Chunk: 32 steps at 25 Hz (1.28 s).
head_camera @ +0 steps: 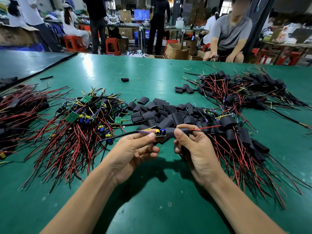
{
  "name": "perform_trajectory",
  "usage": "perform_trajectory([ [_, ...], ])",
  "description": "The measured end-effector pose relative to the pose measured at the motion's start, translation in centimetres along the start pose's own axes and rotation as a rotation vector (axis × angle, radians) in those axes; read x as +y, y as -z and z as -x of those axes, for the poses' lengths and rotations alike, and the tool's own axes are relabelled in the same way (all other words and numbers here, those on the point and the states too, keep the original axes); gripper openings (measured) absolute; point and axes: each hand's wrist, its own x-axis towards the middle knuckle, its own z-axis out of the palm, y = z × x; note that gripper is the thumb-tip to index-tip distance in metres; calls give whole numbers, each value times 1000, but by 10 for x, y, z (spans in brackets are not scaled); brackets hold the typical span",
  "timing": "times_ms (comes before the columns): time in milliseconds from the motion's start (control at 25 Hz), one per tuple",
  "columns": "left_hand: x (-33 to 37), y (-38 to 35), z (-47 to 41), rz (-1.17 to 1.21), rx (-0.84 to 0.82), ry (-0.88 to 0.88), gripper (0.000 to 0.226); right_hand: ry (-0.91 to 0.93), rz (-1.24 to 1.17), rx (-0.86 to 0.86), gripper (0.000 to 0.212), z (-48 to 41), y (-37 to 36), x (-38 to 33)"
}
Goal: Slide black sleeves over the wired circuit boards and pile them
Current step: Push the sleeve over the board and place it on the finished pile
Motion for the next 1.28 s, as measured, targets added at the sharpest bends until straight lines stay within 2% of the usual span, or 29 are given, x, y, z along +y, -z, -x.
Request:
perform_trajectory([
  [120,-1,-1,-1,20,2,12,29,-19,-50,30,27,1,-3,1],
  [280,0,1,-1,18,8,13,27,2,21,54,46,2,-3,1],
  [440,0,2,-1,-20,-10,10,19,29,79,51,47,3,-4,0],
  [680,-2,2,1,-79,-50,-55,27,-68,36,94,52,4,-8,1],
  [760,-2,2,1,-96,-38,-70,27,-60,9,65,51,5,-8,3],
  [920,-4,0,2,-116,-35,-77,23,-52,-8,-31,35,6,-8,2],
  [1280,-4,-3,4,-62,-75,-1,21,-91,39,-93,45,7,-9,0],
])
